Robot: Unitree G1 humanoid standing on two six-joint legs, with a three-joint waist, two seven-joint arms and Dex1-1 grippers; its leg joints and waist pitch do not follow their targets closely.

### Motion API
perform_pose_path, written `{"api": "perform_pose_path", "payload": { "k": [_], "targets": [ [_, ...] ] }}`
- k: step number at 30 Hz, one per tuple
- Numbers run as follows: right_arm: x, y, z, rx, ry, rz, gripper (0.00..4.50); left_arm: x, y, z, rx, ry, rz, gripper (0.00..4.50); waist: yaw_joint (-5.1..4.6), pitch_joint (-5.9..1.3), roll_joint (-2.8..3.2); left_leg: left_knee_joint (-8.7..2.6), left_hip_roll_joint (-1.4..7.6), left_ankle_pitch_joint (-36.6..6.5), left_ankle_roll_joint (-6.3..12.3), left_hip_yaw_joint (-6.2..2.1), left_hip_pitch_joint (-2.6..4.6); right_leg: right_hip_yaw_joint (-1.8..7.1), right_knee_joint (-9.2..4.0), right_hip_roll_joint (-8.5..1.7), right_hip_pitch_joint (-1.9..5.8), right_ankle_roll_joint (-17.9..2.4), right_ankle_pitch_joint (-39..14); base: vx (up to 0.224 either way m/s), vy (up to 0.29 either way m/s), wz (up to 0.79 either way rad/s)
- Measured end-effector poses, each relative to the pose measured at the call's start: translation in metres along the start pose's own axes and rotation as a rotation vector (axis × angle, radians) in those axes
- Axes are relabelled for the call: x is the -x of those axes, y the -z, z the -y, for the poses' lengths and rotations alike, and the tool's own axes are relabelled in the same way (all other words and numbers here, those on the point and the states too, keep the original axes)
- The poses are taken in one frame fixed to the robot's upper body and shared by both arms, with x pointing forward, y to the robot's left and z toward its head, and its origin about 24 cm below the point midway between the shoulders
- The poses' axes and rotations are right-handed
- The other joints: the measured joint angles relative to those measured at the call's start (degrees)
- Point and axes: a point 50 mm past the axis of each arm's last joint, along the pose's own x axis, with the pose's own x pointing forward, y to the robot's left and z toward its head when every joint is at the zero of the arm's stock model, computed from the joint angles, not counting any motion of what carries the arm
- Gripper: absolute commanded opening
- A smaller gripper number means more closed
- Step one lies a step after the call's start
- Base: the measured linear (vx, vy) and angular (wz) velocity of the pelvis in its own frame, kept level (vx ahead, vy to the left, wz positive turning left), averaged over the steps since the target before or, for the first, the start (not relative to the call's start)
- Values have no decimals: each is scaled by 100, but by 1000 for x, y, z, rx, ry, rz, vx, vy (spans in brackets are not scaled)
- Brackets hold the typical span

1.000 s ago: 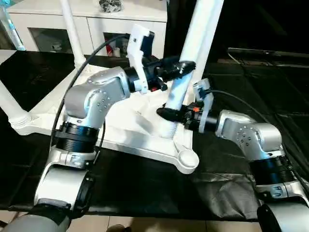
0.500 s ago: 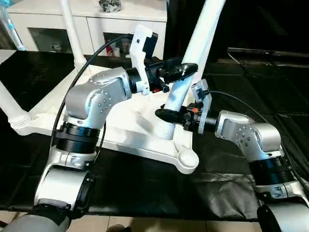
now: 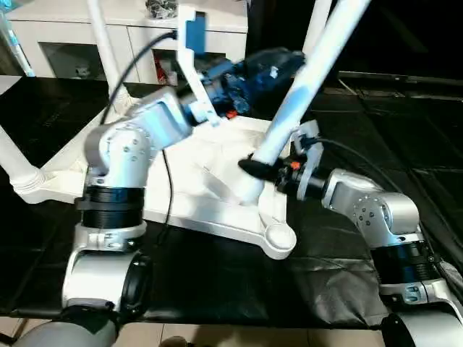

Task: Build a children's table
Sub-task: Pick table leg

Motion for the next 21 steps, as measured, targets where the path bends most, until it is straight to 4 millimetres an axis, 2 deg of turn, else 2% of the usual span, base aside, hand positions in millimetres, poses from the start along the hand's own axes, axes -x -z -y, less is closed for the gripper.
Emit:
{"api": "perform_pose_path", "payload": {
  "k": [4, 7, 11, 16, 21],
  "targets": [
    [7, 1, 10, 41, 112, 25, 191, 19, -1, -9, -124, -45, -71, 302, -25, 0, 0, -2, -1, 1, -2, 0, 1, 2, 0, 0, 2, 4, -3, 0, 0, 0],
    [16, 5, 17, 77, 203, 26, 191, 39, 18, -17, -204, -66, -239, 302, -31, 0, 1, -2, -2, 1, -2, 0, 1, 5, -1, -1, 2, 8, -5, 0, 0, 0],
    [31, 8, 18, 107, 279, 53, 191, 62, 53, -18, -203, 14, -456, 302, -49, 0, 3, -7, -2, 0, -3, 2, 4, 8, 1, 0, 0, 7, -8, 0, 0, 0],
    [39, 14, 15, 118, 315, 54, 191, 67, 70, -15, -281, 116, -627, 302, -105, -1, 9, -8, -3, 1, -4, 3, 18, 10, 6, 0, 8, 4, -6, 0, 0, 0],
    [41, 25, 14, 110, 335, 56, 191, 81, 102, -21, -343, 182, -834, 302, -130, -4, 29, -9, -4, 1, -4, 3, 29, 11, 6, 0, 14, 5, -6, 0, 0, 0]
  ]
}}
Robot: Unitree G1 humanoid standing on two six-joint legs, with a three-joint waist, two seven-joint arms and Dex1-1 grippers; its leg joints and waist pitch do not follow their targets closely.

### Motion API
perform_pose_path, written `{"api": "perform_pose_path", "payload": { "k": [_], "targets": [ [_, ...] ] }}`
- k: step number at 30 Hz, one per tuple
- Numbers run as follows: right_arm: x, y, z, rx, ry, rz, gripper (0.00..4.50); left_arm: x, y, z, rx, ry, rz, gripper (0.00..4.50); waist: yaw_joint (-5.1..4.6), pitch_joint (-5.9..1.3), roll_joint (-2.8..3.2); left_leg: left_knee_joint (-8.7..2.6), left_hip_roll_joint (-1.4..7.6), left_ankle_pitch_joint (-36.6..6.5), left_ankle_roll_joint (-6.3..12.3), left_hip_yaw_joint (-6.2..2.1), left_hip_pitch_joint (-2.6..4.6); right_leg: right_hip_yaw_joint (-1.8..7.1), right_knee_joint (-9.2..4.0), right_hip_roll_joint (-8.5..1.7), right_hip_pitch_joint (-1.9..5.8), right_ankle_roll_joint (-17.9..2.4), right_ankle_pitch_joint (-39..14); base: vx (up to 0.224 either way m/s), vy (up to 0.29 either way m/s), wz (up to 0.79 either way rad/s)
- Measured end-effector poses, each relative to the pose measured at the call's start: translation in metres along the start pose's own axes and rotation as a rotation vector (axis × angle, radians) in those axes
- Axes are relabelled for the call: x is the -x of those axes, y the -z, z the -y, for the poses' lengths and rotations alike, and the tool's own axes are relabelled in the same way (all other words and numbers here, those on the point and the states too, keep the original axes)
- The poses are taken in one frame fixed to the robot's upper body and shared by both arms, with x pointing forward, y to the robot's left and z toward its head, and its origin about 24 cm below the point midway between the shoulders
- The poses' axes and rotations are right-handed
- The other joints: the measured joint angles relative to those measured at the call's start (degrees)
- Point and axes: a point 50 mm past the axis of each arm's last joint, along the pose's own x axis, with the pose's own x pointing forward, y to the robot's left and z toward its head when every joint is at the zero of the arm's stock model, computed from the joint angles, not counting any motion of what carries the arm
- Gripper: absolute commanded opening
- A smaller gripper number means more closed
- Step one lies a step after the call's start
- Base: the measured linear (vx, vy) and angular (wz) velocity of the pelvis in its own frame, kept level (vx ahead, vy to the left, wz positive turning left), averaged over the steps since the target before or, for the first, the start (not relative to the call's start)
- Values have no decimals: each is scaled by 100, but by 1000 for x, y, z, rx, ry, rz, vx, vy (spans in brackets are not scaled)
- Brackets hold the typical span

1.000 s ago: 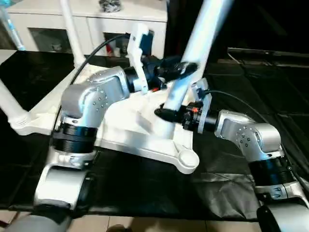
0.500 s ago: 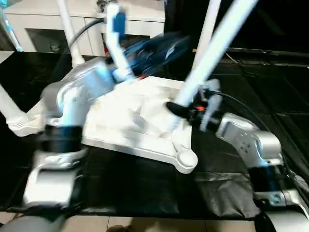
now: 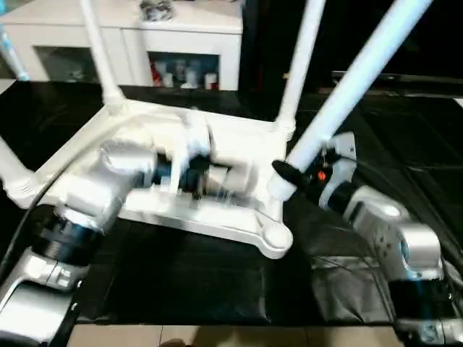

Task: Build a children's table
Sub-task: Pick table leg, then insert table leg to table base

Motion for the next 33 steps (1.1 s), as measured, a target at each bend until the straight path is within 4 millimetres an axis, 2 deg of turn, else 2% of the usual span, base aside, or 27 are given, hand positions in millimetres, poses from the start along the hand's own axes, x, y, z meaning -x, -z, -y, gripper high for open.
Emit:
{"api": "perform_pose_path", "payload": {
  "k": [2, 3, 6, 8, 9, 14, 17, 19, 20, 26, 33],
  "targets": [
    [0, 4, -2, -7, 4, -6, 191, -3, 9, 0, -8, 6, -47, 302, -4, 1, 2, 0, 1, 0, -1, 0, -1, -1, 0, 0, -2, -1, 0, 0, 0, 0],
    [-1, 4, -2, -7, 5, -3, 191, -4, 11, 0, -18, 5, -66, 283, -3, 1, 3, 0, 1, 0, -1, 0, 0, -1, 0, 0, -1, -1, 1, 0, 0, 0],
    [-2, 1, -8, 9, -7, 29, 191, -8, 23, -3, -52, 15, -140, 262, -1, -9, 56, 1, -3, 0, -1, -2, 2, 1, -1, -1, 4, -1, 1, 0, 0, 0],
    [-3, 1, -11, 15, -18, 38, 191, -10, 29, -2, -53, 35, -167, 252, 5, -13, 66, 0, -1, 0, -1, -2, 1, 1, 1, 0, 2, -2, 1, 0, 0, 0],
    [-3, 1, -12, 18, -20, 37, 191, -12, 31, -1, -51, 45, -176, 230, 8, -12, 66, 0, 0, 0, -1, -2, -1, 0, 4, 0, -1, -2, 2, 0, 0, 0],
    [-1, 5, -11, 12, -12, 28, 191, -13, 35, -4, -75, 52, -206, 198, 14, -13, 70, 0, -1, 0, -1, -1, -3, 2, 6, 0, -2, -3, 1, 0, 0, 0],
    [0, 9, -12, 9, -9, 17, 191, -17, 38, -6, -92, 57, -227, 163, 11, -12, 72, 0, -1, 0, -1, -1, -1, 2, 6, 0, -2, -3, 1, 0, 0, 0],
    [-1, 9, -13, 10, -13, 16, 191, -20, 40, -6, -95, 64, -228, 159, 10, -12, 75, 0, -1, 0, -1, -1, 0, 2, 6, 0, -2, -3, 1, 0, 0, 0],
    [-1, 9, -13, 10, -12, 17, 191, -22, 42, -6, -95, 68, -231, 140, 11, -12, 75, 0, -1, 0, -1, -1, 1, 2, 6, 0, -2, -3, 1, 0, 0, 0],
    [-2, 9, -13, 15, -15, 16, 191, -22, 49, -8, -88, 64, -258, 104, 9, -12, 75, 0, -1, 0, -1, -1, 1, 2, 6, 0, -2, -4, 2, 0, 0, 0],
    [-3, 10, -15, 17, -20, 14, 191, -25, 55, -9, -80, 70, -274, 35, 30, -12, 75, 0, -2, 0, -1, -1, 0, 2, 6, -2, 0, -4, 2, 0, 0, 0]
  ]
}}
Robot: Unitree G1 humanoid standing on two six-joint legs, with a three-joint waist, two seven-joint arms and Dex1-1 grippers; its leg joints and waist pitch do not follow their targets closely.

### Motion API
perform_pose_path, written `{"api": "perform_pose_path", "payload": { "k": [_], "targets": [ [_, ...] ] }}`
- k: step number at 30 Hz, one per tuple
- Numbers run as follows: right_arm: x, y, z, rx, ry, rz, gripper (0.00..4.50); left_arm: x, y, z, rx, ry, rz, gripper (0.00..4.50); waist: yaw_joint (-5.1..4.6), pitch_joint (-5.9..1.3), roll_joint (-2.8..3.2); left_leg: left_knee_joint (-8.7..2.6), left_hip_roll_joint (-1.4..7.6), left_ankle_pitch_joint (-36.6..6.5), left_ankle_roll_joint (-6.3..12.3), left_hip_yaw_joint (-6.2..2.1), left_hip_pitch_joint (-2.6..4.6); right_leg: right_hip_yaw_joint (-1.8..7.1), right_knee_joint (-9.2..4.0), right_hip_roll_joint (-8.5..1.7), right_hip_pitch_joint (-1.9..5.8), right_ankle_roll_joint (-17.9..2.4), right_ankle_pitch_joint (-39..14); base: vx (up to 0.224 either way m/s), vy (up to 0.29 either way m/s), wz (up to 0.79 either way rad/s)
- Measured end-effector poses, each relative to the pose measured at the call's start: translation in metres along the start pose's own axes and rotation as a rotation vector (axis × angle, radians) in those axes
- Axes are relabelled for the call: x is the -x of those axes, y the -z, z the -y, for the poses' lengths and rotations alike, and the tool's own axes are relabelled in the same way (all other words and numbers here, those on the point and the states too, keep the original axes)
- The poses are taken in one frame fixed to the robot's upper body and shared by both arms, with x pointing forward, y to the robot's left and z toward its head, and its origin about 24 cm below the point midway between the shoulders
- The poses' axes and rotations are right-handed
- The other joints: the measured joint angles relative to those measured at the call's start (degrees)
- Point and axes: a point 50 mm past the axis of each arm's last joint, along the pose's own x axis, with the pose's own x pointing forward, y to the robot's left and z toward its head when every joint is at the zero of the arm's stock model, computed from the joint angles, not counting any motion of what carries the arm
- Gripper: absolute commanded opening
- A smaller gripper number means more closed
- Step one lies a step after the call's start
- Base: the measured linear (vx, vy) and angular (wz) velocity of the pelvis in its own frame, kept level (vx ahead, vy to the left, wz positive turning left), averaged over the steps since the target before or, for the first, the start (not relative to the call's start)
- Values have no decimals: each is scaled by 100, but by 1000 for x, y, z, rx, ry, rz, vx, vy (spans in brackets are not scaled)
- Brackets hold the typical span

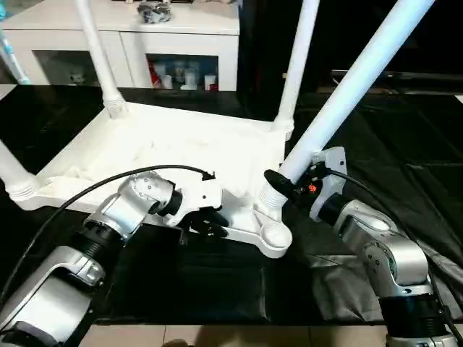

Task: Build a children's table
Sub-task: Insert table leg to table base

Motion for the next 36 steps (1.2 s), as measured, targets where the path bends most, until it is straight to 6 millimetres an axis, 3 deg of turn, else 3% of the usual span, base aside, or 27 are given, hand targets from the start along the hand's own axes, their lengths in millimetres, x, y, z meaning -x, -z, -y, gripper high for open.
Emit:
{"api": "perform_pose_path", "payload": {
  "k": [3, 9, 17, 36],
  "targets": [
    [0, 0, 0, 1, 0, 0, 191, 0, 0, -3, -4, -2, -11, 18, -12, 0, 0, 1, -1, 0, 0, 0, 1, 0, 0, -1, 0, 0, 0, 0, 0, 0],
    [0, 0, 0, -1, -3, -5, 191, -11, -5, -5, 150, -21, 70, 1, -76, -1, 2, -1, 0, 0, 0, 1, 1, 2, 0, 1, -10, -6, 3, 0, 0, 0],
    [0, -1, 1, 7, -9, -5, 191, -5, 3, -13, 290, -153, 92, 0, -230, -1, 2, -2, 0, -1, 0, 1, 1, 2, -2, 4, -17, -9, 4, 0, 0, 0],
    [-3, 5, 7, 49, -75, -86, 191, -4, 9, -2, 180, -146, 110, 0, -147, -1, 2, -1, -1, -1, 1, 0, 0, 1, -6, 2, -11, -8, 3, 0, 0, 0]
  ]
}}
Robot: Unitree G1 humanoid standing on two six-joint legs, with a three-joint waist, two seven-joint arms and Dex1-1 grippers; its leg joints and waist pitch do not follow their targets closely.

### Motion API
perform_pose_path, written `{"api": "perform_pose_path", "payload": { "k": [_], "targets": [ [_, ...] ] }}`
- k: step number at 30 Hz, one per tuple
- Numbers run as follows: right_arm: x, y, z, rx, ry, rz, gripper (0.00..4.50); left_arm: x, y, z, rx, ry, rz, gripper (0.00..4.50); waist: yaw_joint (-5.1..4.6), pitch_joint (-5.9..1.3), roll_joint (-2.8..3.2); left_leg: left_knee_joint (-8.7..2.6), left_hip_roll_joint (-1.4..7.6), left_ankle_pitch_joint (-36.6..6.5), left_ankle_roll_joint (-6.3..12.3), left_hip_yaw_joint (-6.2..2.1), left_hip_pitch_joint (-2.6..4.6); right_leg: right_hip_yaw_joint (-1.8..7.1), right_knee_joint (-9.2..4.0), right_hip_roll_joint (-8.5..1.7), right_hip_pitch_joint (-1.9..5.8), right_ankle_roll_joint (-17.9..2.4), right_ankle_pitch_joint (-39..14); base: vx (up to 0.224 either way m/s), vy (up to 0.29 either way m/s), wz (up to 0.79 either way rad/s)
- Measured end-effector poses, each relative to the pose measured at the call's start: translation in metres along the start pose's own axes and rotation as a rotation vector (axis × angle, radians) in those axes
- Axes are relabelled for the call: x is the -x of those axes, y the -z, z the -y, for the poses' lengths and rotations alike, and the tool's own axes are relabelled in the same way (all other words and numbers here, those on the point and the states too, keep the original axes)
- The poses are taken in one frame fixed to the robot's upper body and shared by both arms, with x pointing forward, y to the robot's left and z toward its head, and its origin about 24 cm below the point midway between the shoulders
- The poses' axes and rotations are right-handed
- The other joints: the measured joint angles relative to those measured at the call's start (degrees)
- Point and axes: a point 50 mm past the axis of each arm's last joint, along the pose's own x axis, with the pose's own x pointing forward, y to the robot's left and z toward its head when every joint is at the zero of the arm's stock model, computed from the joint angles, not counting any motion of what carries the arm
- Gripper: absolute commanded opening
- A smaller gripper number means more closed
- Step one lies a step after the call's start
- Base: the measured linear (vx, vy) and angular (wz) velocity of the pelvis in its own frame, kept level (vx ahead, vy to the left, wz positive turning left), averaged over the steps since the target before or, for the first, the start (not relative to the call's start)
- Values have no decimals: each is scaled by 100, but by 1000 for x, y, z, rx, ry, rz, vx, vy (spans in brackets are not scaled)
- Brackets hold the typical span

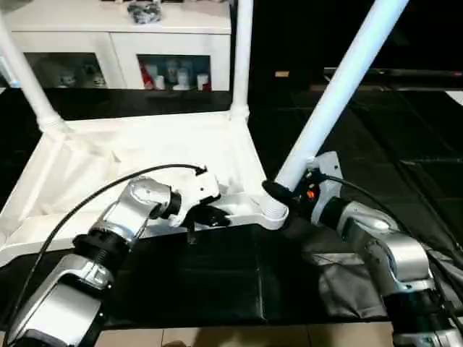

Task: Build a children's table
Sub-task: Insert table leg to table base

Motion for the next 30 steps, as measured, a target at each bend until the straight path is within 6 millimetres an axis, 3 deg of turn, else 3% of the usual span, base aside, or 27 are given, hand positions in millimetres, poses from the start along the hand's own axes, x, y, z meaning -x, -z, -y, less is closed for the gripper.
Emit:
{"api": "perform_pose_path", "payload": {
  "k": [1, 4, 9, 16, 23, 30],
  "targets": [
    [0, 0, 0, 2, -1, 3, 191, -1, 0, 0, 2, -1, 4, 0, 11, 0, -1, 0, 0, 0, 0, 0, 1, 0, 0, 0, 1, 0, 0, 0, 0, 0],
    [0, 1, 0, 0, -14, 1, 191, -1, 1, 1, 23, -1, 23, 55, 36, 0, -1, 0, 0, 0, 0, 0, 0, 0, 0, 0, 0, 0, 0, 0, 0, 0],
    [-2, 3, -1, 10, -25, 3, 191, -5, -2, 2, 28, -3, 55, 88, 89, -1, -2, 0, 1, 0, 0, 0, 2, 0, -1, 0, 0, 0, 0, 0, 0, 0],
    [-3, 4, -1, 27, -34, -4, 191, -8, -2, 2, 46, -6, 67, 88, 116, -1, -3, 1, 0, 0, 0, 0, 6, -1, -2, 0, 6, 1, 0, 0, 0, 0],
    [-3, 4, -2, 37, -41, -2, 191, -9, -1, 0, 62, -25, 67, 21, 126, -1, -3, 0, 1, 0, 0, 0, 5, -3, -3, 0, 6, 1, 0, 0, 0, 0],
    [-3, 4, -2, 47, -39, -3, 191, -10, -2, 0, -9, -17, 35, 0, 123, -3, -6, 0, 0, 0, 1, 0, 6, -2, -14, -1, 11, 1, 0, 0, 0, 0]
  ]
}}
